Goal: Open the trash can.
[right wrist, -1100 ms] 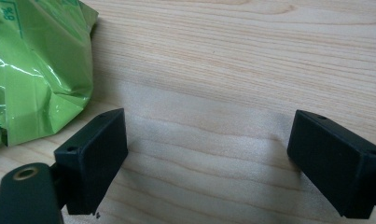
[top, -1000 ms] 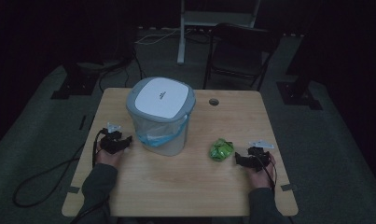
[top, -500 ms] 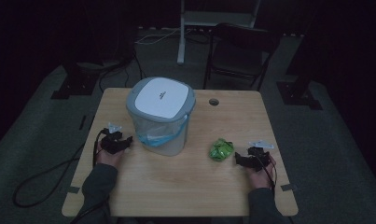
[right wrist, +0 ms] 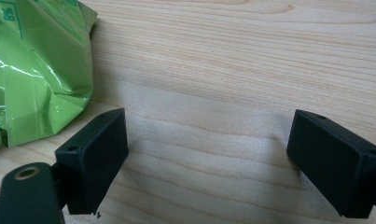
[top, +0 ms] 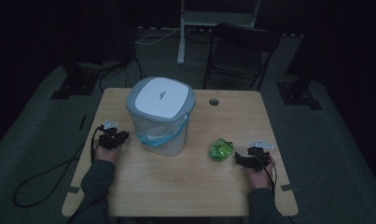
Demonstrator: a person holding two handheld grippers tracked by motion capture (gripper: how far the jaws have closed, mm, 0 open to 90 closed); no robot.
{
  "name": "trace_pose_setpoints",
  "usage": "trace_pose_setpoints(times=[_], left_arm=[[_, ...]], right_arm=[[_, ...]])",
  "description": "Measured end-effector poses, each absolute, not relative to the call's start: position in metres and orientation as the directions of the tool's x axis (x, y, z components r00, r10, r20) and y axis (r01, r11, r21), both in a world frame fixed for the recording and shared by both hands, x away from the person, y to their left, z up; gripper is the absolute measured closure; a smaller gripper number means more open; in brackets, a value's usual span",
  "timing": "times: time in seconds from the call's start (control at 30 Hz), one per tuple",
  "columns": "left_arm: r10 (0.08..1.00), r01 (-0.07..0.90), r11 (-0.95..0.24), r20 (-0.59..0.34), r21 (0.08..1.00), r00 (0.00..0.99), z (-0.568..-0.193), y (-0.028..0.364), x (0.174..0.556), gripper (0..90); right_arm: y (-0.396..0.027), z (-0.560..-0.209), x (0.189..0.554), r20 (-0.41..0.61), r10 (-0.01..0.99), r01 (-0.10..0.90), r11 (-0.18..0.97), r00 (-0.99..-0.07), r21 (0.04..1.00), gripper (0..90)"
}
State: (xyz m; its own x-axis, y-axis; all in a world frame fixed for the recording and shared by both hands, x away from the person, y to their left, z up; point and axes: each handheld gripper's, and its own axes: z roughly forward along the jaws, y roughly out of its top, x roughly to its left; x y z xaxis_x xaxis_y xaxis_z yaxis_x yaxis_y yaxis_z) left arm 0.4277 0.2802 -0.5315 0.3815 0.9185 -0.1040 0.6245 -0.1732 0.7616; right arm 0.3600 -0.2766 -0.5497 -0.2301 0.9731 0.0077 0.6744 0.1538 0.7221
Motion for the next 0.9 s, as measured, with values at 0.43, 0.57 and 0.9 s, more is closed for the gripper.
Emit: trace_pose_setpoints(times=[0.43,0.57,0.9], left_arm=[[0.882,0.592,-0.201,-0.119,0.781,0.456,-0.515,0.257,0.456,90.0],[0.877,0.593,-0.198,-0.13,0.78,0.463,-0.518,0.25,0.46,90.0],[0.873,0.581,-0.241,-0.088,0.777,0.48,-0.521,0.242,0.461,90.0]], right_arm=[[-0.276,-0.55,0.359,0.008,0.974,0.675,0.152,-0.227,0.722,11.4],[-0.276,-0.55,0.359,0.008,0.974,0.675,0.152,-0.227,0.722,11.4],[-0.276,-0.55,0.358,0.007,0.973,0.674,0.154,-0.23,0.722,11.4]])
